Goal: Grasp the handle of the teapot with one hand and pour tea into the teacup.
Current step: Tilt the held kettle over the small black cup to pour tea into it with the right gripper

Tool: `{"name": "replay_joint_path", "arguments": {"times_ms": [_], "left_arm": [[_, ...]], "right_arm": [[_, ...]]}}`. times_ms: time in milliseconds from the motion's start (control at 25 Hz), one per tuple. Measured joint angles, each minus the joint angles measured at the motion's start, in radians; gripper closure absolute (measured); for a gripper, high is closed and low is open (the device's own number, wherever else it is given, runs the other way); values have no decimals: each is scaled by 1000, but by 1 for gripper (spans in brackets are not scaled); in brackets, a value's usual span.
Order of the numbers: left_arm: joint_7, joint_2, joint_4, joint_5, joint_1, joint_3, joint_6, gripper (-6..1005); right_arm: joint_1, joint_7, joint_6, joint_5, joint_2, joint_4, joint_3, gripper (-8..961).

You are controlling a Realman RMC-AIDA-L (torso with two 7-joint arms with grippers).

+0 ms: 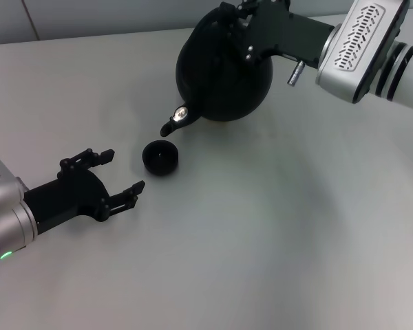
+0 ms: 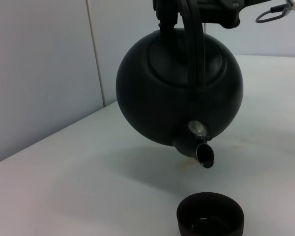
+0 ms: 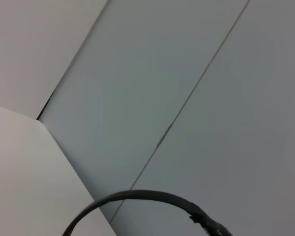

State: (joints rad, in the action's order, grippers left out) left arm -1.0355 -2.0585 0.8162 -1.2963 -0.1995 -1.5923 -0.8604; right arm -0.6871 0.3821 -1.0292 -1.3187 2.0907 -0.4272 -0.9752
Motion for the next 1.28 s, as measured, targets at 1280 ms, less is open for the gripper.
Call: {"name": "replay_joint_path", "arguments": {"times_ms": [1280], "left_arm": [[0,0,0,0,0,-1,0,204]], "right_arm": [[-14,-77,16,3,2,-23,-77,870]]}}
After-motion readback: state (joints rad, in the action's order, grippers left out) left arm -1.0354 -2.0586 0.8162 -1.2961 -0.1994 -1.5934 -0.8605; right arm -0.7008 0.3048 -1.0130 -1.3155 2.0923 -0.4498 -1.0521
